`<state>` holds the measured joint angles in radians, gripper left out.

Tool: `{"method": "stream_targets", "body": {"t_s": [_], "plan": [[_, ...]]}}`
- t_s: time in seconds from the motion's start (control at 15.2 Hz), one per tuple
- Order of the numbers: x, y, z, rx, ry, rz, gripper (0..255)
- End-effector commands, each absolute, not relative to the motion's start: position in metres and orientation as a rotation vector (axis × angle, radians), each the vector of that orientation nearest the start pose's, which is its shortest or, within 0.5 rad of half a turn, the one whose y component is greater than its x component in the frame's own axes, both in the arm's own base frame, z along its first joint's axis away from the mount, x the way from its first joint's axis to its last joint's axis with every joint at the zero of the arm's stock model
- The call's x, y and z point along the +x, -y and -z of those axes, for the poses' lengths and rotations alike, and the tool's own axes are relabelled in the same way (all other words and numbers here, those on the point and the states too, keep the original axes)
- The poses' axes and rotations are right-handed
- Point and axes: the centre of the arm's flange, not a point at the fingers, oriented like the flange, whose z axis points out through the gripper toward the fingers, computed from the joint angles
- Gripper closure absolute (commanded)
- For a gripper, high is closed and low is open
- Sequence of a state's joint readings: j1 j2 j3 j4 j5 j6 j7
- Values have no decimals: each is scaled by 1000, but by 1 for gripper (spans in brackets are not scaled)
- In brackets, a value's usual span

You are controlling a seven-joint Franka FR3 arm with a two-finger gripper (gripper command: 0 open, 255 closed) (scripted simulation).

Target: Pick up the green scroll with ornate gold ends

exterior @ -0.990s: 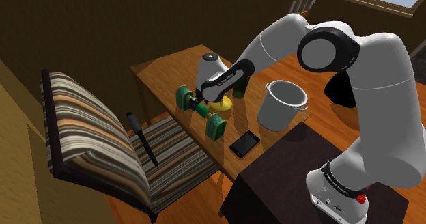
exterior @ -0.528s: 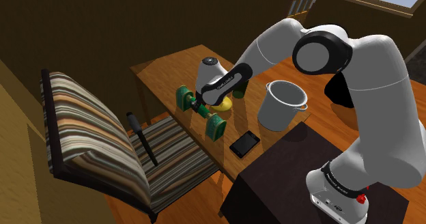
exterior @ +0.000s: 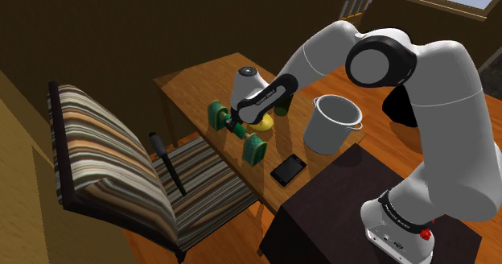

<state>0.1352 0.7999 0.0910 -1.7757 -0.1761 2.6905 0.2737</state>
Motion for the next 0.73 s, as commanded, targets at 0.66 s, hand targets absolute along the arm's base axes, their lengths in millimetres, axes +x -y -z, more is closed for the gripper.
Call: {"method": "stream_targets", "body": {"t_s": [0.66], "plan": [[643,-150,-181,-3125,117,194,255]]}}
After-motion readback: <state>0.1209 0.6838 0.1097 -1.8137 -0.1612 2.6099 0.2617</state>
